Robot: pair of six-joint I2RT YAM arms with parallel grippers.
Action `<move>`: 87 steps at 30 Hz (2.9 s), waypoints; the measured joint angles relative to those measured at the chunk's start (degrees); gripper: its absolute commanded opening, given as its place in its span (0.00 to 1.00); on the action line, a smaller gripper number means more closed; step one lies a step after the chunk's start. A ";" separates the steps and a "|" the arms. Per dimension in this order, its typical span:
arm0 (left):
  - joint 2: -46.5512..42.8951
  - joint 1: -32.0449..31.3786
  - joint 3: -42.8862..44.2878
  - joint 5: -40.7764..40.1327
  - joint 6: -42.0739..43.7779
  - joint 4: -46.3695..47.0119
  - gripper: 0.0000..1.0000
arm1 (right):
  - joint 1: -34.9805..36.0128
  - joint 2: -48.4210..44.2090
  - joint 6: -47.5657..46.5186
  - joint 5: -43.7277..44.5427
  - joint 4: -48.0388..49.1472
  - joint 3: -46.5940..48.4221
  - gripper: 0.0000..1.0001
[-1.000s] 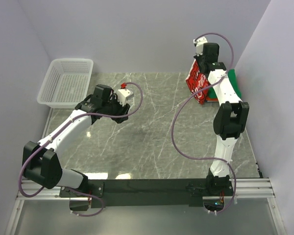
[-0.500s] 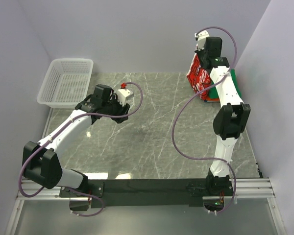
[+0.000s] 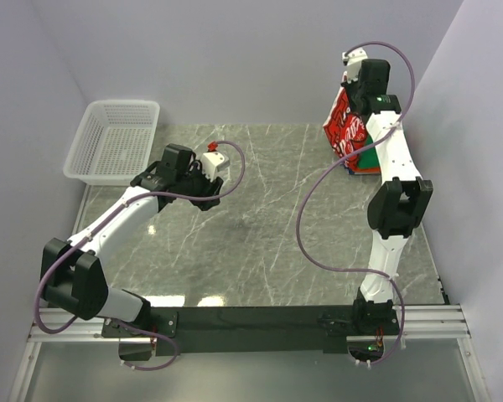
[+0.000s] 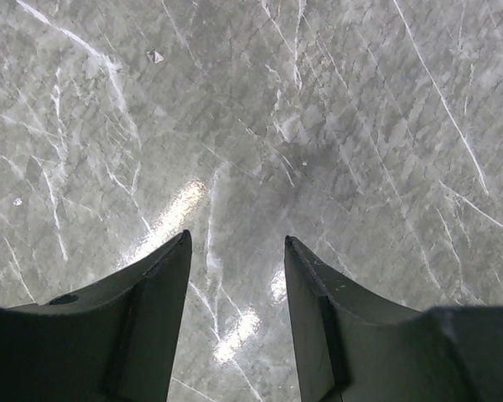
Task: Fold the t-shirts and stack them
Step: Neatly place the folded tshirt to the corner
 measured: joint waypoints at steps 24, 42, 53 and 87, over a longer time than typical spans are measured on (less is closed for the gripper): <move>3.39 0.00 3.32 0.04 0.00 -1.14 0.53 | -10.49 1.09 -3.98 -2.75 4.81 -1.75 0.00; 6.99 0.00 6.54 0.48 -1.14 -2.38 0.53 | -15.10 9.88 -8.17 -1.33 14.51 -9.33 0.00; 8.79 0.00 7.39 0.50 -1.18 -2.82 0.54 | -16.55 13.25 -9.25 0.94 18.03 -11.54 0.15; 7.37 1.68 8.46 0.74 -0.92 -4.52 0.57 | -20.52 5.84 5.53 -17.51 3.06 -0.68 0.00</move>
